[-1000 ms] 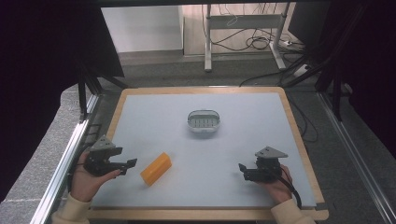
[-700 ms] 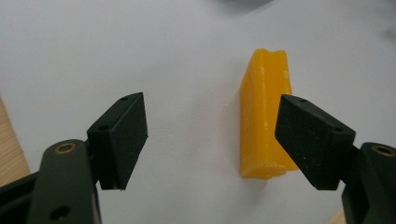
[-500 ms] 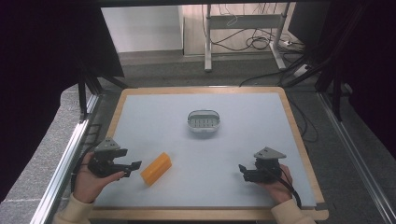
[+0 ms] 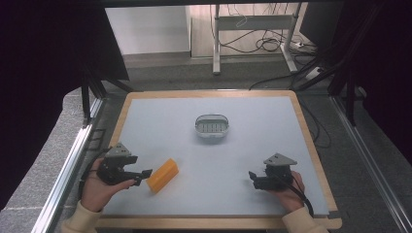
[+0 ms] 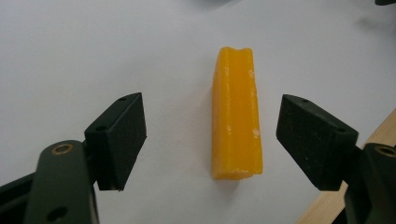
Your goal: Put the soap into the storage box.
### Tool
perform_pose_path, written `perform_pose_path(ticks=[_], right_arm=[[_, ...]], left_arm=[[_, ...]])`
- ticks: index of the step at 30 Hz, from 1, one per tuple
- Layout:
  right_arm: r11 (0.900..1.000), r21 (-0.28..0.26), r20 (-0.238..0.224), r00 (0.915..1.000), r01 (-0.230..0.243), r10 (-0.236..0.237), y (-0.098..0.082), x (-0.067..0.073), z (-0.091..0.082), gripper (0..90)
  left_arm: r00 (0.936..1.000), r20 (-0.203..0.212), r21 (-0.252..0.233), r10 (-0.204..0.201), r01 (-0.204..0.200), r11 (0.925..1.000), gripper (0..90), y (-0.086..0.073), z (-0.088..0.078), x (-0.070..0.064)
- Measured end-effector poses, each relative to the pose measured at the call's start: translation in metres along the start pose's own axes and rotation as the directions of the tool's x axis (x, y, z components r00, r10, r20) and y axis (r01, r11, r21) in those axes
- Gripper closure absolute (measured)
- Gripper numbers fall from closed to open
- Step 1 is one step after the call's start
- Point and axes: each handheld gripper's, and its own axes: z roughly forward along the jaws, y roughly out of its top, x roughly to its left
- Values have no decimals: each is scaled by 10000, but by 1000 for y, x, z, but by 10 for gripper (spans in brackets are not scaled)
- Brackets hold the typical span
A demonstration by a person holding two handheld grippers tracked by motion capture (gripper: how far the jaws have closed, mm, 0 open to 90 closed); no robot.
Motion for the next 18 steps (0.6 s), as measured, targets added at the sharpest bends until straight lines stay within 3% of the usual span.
perform_pose_path(ticks=[18], right_arm=[[9999, 32, 59, 9999, 113, -114, 1, 2, -1, 125]], left_arm=[[9992, 114, 768, 387, -394, 9963, 242, 15, 23, -17]])
